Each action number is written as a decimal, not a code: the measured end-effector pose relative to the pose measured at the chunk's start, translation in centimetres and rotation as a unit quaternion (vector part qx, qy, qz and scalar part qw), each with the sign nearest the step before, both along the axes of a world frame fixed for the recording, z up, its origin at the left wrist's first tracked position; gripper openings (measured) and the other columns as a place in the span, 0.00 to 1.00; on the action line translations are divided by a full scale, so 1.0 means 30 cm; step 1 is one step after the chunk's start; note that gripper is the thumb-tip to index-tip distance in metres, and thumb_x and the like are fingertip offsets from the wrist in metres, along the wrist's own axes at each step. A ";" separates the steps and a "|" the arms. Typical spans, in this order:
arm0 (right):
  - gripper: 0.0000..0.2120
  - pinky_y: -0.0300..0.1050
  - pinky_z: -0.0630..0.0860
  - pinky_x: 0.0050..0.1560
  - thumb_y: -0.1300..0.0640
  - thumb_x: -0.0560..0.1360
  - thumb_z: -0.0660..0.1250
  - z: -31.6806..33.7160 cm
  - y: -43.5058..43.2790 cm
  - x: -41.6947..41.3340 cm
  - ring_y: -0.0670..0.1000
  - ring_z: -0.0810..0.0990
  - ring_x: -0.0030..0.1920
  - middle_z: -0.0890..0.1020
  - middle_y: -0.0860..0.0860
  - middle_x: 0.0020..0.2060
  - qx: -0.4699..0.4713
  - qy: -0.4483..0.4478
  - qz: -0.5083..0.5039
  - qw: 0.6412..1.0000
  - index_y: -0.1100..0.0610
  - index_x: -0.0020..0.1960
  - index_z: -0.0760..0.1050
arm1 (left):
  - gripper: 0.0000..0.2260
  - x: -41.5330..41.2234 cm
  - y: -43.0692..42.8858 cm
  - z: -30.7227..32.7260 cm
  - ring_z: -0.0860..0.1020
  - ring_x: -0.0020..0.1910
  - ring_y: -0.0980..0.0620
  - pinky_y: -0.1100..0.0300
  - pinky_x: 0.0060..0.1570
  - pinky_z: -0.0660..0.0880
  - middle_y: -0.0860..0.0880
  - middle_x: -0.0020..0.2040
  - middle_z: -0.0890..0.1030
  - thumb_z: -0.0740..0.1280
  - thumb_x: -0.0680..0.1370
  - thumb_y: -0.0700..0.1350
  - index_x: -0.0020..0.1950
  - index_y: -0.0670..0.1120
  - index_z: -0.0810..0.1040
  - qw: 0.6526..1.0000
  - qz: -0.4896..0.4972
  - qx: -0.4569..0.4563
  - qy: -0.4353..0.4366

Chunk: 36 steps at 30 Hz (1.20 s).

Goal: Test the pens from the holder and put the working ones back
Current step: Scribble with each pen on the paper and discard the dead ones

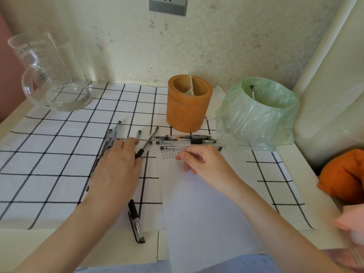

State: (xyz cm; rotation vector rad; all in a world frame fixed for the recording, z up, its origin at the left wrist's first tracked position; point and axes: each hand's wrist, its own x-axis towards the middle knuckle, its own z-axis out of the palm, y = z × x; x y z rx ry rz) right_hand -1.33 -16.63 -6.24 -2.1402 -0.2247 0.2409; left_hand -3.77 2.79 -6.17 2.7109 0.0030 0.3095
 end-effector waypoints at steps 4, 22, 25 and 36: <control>0.09 0.34 0.69 0.31 0.54 0.79 0.63 0.015 0.005 -0.001 0.43 0.72 0.29 0.78 0.46 0.30 0.064 0.007 -0.011 0.998 0.55 0.48 0.81 | 0.15 -0.013 -0.010 0.049 0.75 0.43 0.46 0.54 0.43 0.72 0.45 0.50 0.76 0.63 0.76 0.39 0.63 0.42 0.71 0.996 -0.018 -0.069 -0.056; 0.07 0.39 0.66 0.26 0.56 0.73 0.68 0.073 -0.005 -0.047 0.54 0.72 0.30 0.77 0.51 0.26 0.286 0.035 0.014 0.957 0.61 0.42 0.78 | 0.09 -0.082 -0.142 0.054 0.71 0.30 0.58 0.67 0.32 0.69 0.55 0.30 0.74 0.58 0.79 0.48 0.40 0.55 0.73 0.935 -0.159 -0.301 0.098; 0.09 0.39 0.66 0.26 0.54 0.71 0.68 0.091 -0.024 -0.051 0.51 0.73 0.27 0.77 0.52 0.26 0.307 0.039 0.021 0.951 0.61 0.40 0.77 | 0.09 -0.090 -0.144 0.056 0.65 0.25 0.56 0.66 0.27 0.62 0.54 0.25 0.67 0.58 0.77 0.54 0.41 0.57 0.75 0.931 -0.161 -0.314 0.092; 0.12 0.40 0.71 0.26 0.56 0.80 0.56 0.130 -0.169 0.006 0.56 0.83 0.33 0.83 0.58 0.32 0.363 0.013 -0.171 0.916 0.60 0.47 0.76 | 0.14 -0.097 -0.161 0.020 0.74 0.37 0.56 0.59 0.46 0.74 0.53 0.40 0.74 0.52 0.81 0.37 0.58 0.53 0.70 0.942 -0.178 -0.252 0.131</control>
